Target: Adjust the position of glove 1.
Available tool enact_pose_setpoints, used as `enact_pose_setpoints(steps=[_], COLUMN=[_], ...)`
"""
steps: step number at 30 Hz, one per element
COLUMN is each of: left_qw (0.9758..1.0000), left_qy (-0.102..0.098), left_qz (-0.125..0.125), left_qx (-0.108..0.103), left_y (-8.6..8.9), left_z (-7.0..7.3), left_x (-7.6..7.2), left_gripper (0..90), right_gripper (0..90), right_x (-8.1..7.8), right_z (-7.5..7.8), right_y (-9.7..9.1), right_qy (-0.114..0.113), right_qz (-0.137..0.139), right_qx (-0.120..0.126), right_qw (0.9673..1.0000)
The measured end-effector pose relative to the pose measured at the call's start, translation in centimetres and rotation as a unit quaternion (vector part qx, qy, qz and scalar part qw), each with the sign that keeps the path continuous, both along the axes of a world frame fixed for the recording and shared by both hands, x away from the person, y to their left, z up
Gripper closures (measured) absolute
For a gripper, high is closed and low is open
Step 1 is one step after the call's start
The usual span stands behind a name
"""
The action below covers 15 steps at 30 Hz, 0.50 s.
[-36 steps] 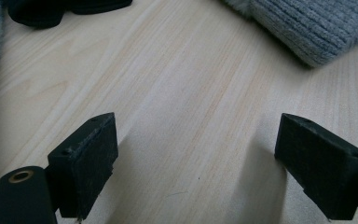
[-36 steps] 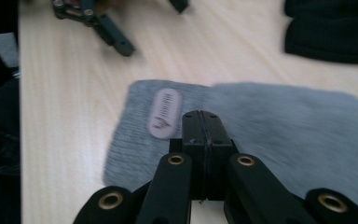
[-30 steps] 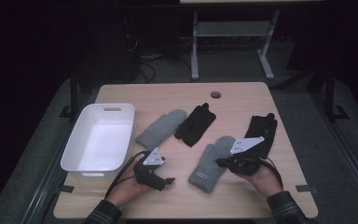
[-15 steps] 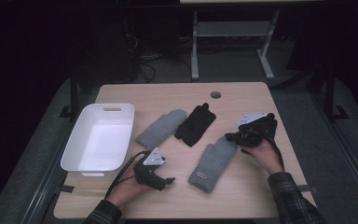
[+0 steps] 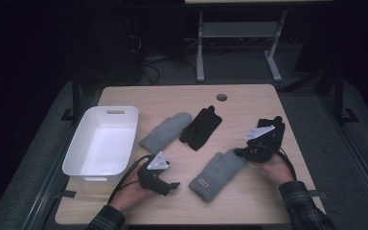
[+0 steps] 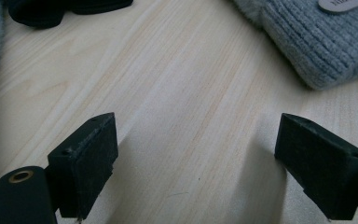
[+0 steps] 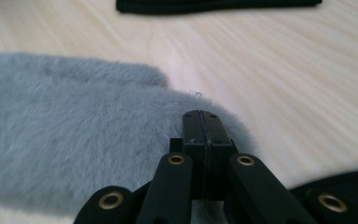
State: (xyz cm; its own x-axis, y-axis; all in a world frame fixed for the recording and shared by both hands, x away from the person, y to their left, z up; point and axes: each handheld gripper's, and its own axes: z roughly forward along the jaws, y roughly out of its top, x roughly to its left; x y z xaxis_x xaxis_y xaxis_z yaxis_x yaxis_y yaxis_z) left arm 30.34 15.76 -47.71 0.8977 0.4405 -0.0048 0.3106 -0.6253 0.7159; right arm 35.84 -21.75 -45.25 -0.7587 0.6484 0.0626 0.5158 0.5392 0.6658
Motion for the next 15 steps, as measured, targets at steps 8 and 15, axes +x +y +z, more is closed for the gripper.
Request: enact_pose_setpoints(steps=[8,15], left_qw=[1.0,1.0], left_qy=[-0.002,-0.001], left_qz=[0.001,0.0], left_qx=[-0.003,-0.003], left_y=[0.0,0.0], left_z=[0.0,0.0], left_x=[0.0,0.0], left_gripper=[12.2,12.3], right_gripper=[86.4,74.1], right_x=[-2.2,-4.5], right_z=[0.4,1.4], right_y=[-0.9,-3.0], right_qy=[-0.019,-0.053], right_qz=[-0.008,-0.026], right_qx=[0.01,0.034], right_qw=[0.9997,0.9977])
